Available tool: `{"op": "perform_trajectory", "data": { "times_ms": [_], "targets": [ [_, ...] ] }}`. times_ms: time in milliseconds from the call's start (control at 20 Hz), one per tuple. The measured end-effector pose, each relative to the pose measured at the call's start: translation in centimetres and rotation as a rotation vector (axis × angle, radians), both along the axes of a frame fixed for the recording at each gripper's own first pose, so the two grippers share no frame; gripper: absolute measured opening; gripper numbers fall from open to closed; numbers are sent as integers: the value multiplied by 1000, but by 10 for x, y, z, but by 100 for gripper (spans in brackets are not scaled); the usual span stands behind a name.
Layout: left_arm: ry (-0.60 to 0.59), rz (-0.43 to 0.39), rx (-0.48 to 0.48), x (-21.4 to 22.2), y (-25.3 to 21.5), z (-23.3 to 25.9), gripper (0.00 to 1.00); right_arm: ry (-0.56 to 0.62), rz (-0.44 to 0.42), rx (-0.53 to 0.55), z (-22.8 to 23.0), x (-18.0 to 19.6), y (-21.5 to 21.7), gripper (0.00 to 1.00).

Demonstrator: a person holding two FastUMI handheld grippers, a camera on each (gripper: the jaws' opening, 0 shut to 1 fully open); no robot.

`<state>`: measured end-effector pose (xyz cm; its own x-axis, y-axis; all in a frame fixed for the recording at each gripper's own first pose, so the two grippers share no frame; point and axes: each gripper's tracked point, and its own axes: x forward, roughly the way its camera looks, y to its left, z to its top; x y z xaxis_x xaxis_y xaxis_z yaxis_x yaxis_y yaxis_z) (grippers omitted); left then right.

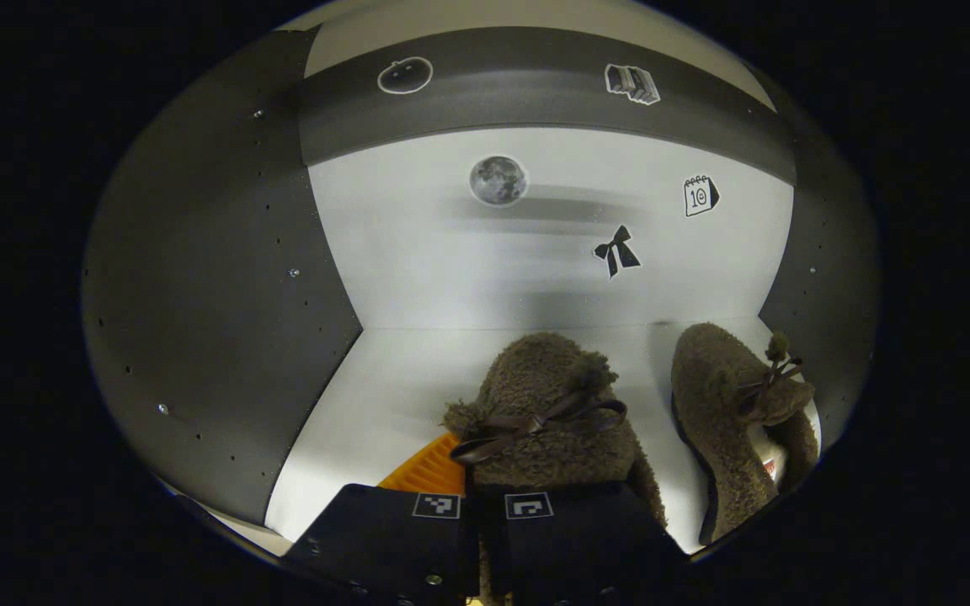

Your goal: Grab one shoe with the right hand and put it into the shoe cabinet, grab the other shoe with the left hand and put it into the shoe cabinet; then close the right door with the right hand and the left door with the left hand.

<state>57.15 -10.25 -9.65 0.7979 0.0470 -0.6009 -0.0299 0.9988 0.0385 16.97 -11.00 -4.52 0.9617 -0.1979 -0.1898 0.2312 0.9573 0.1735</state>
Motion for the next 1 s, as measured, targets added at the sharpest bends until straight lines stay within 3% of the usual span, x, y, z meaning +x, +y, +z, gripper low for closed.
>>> {"op": "perform_trajectory", "data": {
  "times_ms": [50, 150, 300, 350, 600, 1000],
  "targets": [
    [1, -13, -19, -2, -2, 1, 18, -4, 3, 0, 0, 1, 1, 98],
    [2, -20, -18, -8, 0, 4, 26, 6, -4, -27, -2, 3, 1, 98],
    [-27, -34, -28, -16, 2, 12, 60, -1, 19, -33, 1, 3, 9, 97],
    [-43, -32, -28, -20, 5, 17, 82, -3, 22, -39, 2, 4, 11, 97],
    [-125, -57, -28, -52, 7, 50, 99, -21, 51, -45, 8, 6, 22, 98],
    [-370, -142, -48, -145, -8, 136, 96, -59, 94, -69, 23, 9, 43, 98]
  ]
}}
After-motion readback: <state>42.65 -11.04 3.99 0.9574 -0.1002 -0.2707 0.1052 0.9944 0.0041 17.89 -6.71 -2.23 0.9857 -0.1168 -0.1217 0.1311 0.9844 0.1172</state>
